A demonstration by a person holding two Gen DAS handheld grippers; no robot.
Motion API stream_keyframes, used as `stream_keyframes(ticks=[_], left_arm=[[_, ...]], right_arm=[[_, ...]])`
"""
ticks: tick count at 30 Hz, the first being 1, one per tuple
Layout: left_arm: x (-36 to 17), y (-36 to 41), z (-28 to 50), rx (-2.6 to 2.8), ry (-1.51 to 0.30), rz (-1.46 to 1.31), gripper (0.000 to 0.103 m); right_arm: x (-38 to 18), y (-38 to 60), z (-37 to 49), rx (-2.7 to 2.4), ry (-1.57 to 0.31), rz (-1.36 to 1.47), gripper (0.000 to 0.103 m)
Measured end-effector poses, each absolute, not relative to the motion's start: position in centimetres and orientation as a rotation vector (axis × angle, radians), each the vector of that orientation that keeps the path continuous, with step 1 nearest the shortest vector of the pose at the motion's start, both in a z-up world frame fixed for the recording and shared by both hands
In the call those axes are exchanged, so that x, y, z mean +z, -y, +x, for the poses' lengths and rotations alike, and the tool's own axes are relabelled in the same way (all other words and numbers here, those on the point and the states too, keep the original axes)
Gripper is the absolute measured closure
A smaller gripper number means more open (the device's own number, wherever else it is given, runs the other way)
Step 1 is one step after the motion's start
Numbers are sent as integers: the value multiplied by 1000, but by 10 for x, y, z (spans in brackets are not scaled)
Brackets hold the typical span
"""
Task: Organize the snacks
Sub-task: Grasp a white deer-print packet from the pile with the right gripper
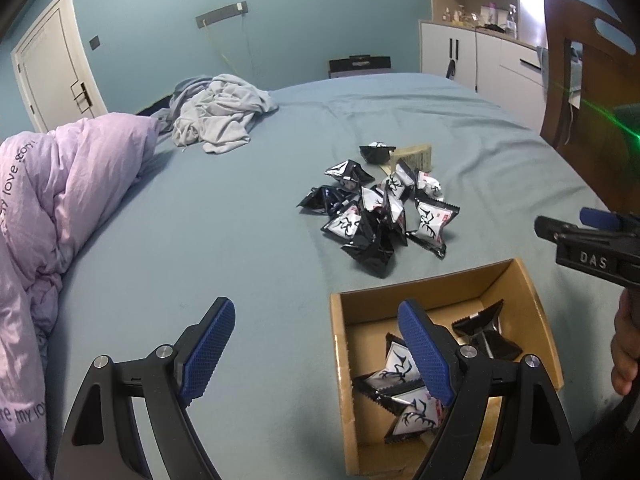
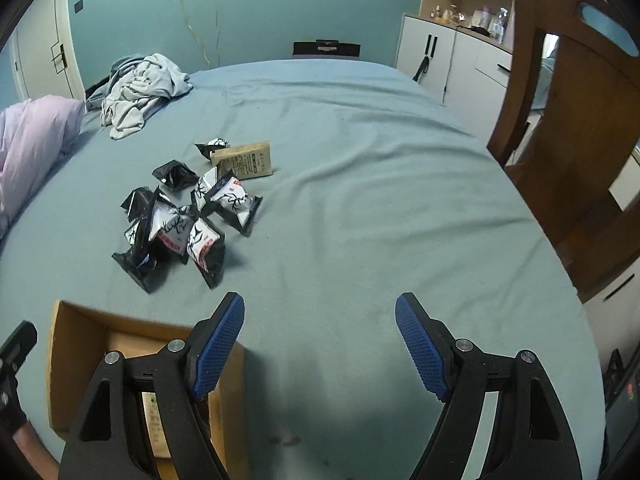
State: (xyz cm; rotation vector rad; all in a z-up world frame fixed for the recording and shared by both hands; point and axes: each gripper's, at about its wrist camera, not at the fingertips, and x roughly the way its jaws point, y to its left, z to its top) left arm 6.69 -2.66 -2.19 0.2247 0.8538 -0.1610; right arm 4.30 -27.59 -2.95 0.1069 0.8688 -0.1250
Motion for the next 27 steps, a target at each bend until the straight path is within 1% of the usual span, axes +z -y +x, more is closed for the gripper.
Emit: stream_keyframes(ticks=[5,12,20,27], left_arm=[[-25,24,77,-153,-906,174,18],[-30,19,88,-129,-936,160,18],[-37,19,99,-142,-957,164,18],[-43,17,107,-127,-966,180,18]], right_arm=[[-33,283,67,-66,-899,125,25],[-42,306,97,-32,-923,270,25],[-63,314,142,119,-1037,408,25],[-72,298,173,314,-1133,346,25]])
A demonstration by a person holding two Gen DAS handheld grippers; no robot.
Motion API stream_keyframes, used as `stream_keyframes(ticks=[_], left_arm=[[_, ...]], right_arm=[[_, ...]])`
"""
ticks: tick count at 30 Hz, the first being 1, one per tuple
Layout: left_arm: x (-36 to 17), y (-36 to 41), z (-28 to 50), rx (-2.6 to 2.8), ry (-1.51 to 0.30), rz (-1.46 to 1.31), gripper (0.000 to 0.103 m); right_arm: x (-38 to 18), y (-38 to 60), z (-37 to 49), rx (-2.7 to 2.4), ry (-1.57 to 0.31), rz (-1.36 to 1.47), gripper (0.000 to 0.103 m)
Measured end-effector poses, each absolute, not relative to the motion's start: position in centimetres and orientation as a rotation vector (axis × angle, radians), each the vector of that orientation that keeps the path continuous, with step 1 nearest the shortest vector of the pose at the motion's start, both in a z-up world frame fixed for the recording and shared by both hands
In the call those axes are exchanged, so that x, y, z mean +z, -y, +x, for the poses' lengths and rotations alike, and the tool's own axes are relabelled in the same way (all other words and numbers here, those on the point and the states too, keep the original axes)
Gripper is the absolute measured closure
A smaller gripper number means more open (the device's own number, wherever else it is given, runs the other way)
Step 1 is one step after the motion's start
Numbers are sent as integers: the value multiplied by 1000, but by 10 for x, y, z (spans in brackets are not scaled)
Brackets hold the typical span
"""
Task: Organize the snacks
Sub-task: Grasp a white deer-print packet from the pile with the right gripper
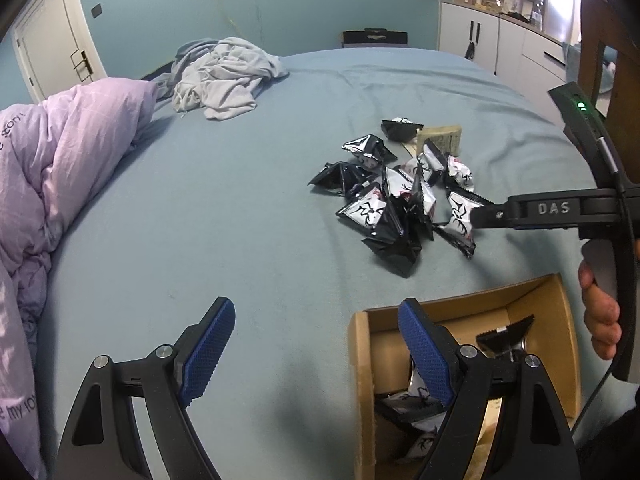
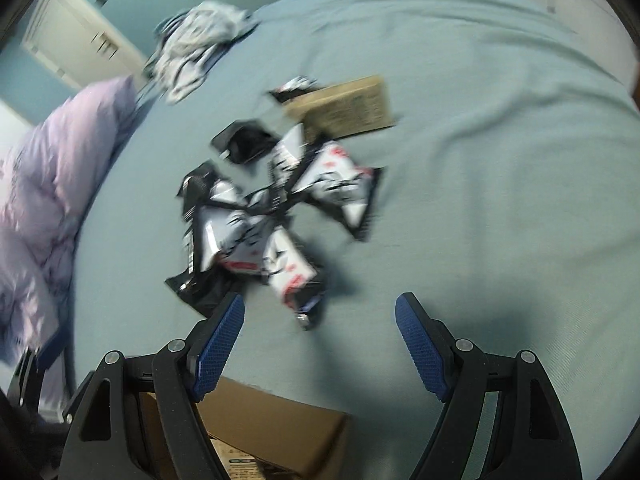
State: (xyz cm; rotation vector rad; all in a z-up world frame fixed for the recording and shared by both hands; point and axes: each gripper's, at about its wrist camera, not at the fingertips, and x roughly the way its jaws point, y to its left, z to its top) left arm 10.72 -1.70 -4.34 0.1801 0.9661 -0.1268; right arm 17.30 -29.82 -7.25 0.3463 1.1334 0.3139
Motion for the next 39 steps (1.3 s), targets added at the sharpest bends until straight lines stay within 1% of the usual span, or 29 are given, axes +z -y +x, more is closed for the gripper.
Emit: stream_keyframes(ticks=[9,10,11,13,19,27,32,35,39], left_arm=[[-47,16,111,-120,-968,184,18],[-48,16,111,-118,-966,187,18],[-49,16,112,-117,-962,190,18],[-51,16,112,-111,-955,202,18],[-53,16,114,-119,-949,212,18],[-51,35,134,-203,-968,309,18],[-45,52,166,-241,-1011,286,17],[-51,71,184,-294,-1079,324,16],[-74,89,205,-282,-1232,397,16]], right_arm=[[-83,290,208,322,-1166,236,26],[-83,286,211,325,-1172,222,31],[-85,279,211,327,-1187,193,47],[-88,271,213,331,-1208,149,64],[-77,275,201,278,-1151,123,64],[-44,313,155,179,-1062,295,64],[-17,339,113,103,-986,353,64],[-3,359,73,67,-927,439,64],[-16,376,26,-20,-927,523,64]])
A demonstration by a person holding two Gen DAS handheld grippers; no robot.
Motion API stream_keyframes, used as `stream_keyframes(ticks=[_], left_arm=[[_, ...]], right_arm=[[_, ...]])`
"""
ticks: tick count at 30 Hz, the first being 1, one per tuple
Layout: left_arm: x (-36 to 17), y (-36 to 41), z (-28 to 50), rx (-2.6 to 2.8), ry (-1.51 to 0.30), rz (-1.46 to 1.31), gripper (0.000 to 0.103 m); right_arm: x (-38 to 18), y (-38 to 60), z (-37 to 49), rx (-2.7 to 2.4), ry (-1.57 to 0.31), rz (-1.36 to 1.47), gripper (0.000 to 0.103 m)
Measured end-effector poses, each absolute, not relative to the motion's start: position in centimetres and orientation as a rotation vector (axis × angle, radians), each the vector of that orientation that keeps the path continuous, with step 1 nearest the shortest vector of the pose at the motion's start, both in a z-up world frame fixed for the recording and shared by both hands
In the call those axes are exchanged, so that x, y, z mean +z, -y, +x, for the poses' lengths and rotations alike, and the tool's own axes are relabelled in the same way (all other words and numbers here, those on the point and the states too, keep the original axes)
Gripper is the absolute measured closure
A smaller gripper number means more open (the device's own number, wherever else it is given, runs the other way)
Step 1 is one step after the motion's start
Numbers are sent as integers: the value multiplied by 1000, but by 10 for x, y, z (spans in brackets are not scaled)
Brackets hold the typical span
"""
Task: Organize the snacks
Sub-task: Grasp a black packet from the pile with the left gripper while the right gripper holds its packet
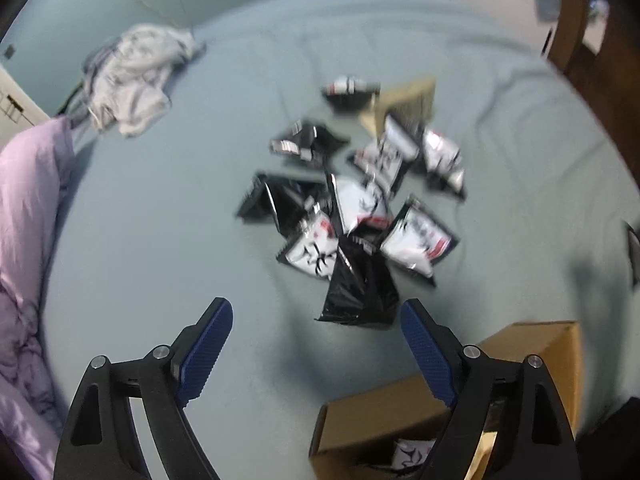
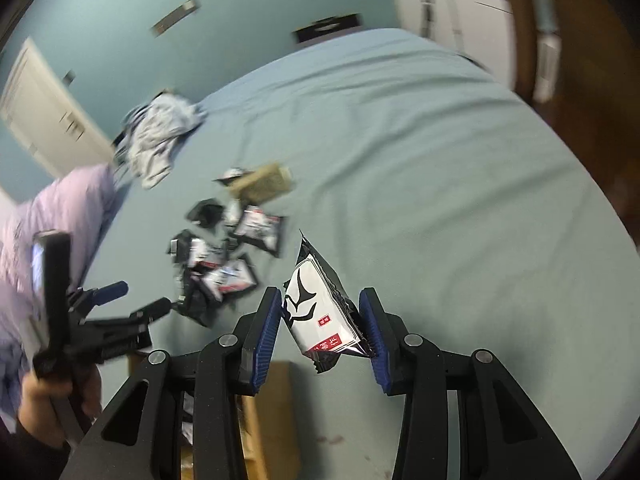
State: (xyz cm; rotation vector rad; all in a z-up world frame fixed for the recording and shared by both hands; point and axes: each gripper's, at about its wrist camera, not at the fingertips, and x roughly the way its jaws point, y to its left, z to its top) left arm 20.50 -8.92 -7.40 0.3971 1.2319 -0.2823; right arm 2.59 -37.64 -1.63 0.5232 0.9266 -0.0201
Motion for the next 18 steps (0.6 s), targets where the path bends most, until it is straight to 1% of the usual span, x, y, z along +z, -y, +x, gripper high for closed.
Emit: stream_keyframes(ticks=[1,3,7,8,10,11,13,14,15,16,17,18], left_arm=[[-82,94,209,-301,-1273,401,16],[-90,101,213,-328,-1299,412,16],[-112,113,223,-315,-1400,444,16],[-118,114,225,-293,-1430,445,17],[-129,117,227,-285,-1481,409,21],[-133,118,228,-290,-1498,392,22],[-142,117,228,-287,-1531,346,28],[-142,115,228,-281,-1525,327,29],[-140,113,228,-277,-1513,307,35],[-137,110,227,-271,-1497,268,47],[-134,107,227,-270,-1490,237,48],[-132,104,226,-272,-1489,217,52]], right_arm=[[-21,375,20,-21,-934,538,64],[-28,373,5,-30,-955,570,64],[-22,374,-7,-27,-945,608,64],[-18,375,-11,-28,-937,604,64],[-16,377,-15,-34,-932,595,64],[-18,380,-17,-33,-937,594,64],[-23,379,-16,-33,-956,592,64],[-26,378,-13,-36,-963,592,64],[-27,378,-14,-38,-966,594,64],[-27,378,-15,-35,-965,600,64],[-26,379,-16,-32,-959,609,64],[-25,380,-18,-27,-953,614,64]])
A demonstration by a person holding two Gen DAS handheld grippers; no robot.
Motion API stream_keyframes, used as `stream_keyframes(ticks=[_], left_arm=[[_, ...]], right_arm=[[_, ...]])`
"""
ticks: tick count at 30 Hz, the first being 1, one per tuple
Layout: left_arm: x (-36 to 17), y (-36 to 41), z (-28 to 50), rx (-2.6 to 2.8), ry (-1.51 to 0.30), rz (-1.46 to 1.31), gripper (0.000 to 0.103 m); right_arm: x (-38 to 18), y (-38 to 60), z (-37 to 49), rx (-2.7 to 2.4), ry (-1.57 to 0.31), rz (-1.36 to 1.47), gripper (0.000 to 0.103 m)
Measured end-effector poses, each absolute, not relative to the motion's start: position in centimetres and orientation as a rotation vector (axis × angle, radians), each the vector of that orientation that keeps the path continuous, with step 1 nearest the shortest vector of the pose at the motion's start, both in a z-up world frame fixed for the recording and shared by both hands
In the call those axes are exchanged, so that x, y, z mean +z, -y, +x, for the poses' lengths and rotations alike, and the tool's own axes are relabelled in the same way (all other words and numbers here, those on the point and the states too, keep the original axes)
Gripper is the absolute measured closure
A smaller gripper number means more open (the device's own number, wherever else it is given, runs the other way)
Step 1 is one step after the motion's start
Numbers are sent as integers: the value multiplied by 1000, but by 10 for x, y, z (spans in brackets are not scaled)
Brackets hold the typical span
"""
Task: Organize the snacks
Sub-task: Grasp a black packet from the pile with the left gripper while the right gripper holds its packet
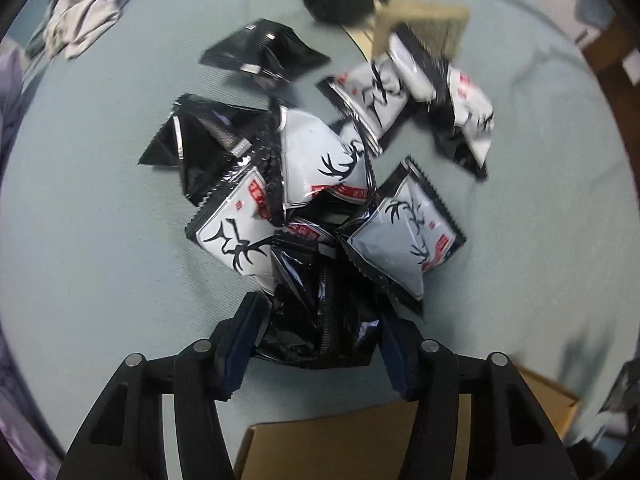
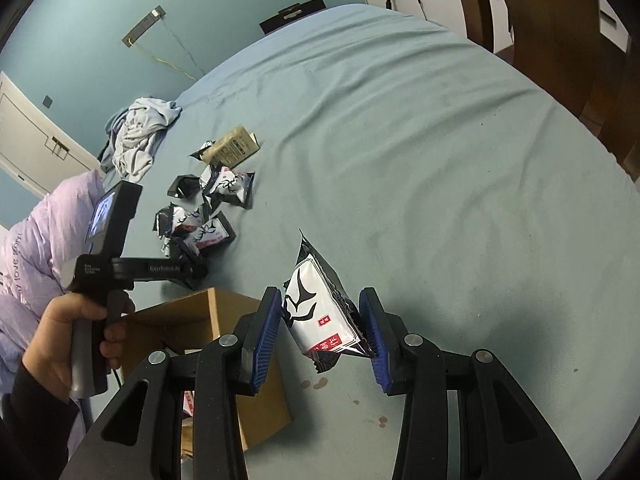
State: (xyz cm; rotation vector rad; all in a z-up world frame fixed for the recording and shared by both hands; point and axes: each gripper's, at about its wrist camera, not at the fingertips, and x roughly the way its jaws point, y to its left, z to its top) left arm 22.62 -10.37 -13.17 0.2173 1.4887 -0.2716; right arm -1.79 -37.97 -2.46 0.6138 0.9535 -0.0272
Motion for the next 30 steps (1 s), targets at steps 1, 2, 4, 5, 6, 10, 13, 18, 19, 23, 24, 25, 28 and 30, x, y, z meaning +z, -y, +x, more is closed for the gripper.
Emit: stream_keyframes(ticks=[1,2,4,5,6,10,13,18,19,23,24,25,28,30], left_arm=[[-129,101,225,-262,-1484,209,57],[-126,97,224,-251,-1477,204,57],[-115,89,219,-242,-1442,175,58],[-108,82,218,-235,-1420,161,58],[-99,75,217,-224,-1397,146,58],[-62,57,198,-210,-1307,101,58],[-33,44,178,-209,-1238,99,58],[12,26,148,-232,-1118,69,58],[17,21,147,-233,-1098,73,58],[29,23,131,-254,-1044,76,58],[32,19,130,-265,-1031,71,58],[35,19,120,-282,-1010,66,58],[33,23,97,-323,-962,66,57],[30,22,82,-334,-949,57,57]], right_arm=[[-24,379,-19,-25,-951,611,64],[-24,378,-18,-26,-949,606,64],[-23,373,-17,-26,-949,578,64],[-22,370,-17,-29,-947,562,64],[-22,368,-17,-34,-946,550,64],[-22,360,-14,-44,-961,518,64],[-22,357,-13,-47,-976,511,64],[-18,347,-12,-61,-983,463,64],[-17,344,-11,-61,-981,450,64],[-12,331,-13,-56,-968,389,64],[-11,327,-13,-58,-965,372,64],[-11,325,-13,-60,-963,358,64],[-11,317,-13,-62,-955,321,64],[-12,313,-14,-66,-955,300,64]])
